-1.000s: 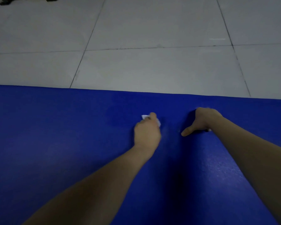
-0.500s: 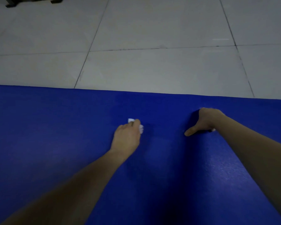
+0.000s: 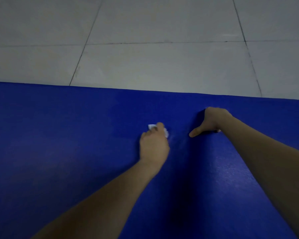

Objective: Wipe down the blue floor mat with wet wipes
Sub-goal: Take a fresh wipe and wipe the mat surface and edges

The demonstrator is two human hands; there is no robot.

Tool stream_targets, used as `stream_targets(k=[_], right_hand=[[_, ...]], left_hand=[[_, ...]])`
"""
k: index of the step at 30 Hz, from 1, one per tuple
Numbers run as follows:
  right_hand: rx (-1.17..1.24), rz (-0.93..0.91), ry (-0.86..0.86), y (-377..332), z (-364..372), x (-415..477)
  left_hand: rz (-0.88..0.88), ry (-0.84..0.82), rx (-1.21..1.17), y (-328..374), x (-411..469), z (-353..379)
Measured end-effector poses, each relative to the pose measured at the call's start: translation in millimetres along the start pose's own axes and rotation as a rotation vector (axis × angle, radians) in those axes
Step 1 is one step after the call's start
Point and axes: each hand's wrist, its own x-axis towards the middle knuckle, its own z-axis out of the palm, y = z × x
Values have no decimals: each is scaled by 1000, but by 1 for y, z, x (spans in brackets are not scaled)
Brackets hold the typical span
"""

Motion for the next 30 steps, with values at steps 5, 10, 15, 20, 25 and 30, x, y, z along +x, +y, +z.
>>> stream_targets(k=[5,10,15,20,25,30], right_hand=[[-21,-15,73,5,9,-2],[-13,-15,92,10,13,0],[110,30,71,9,15,-6],[238,99,275,-6,48,-44],[138,214,74,-13,99,-130],[-76,194,-51,-7,128,-150]], left_hand=[[253,0,-50,71,-26,24],[393,94,74,47,-15,20],[296,-62,143,4,-4,-11],[101,-102,126,-49,7,-40],[-158,-61,63,-115,-7,-53],[-382,-41,-286,-125,-7,-56]])
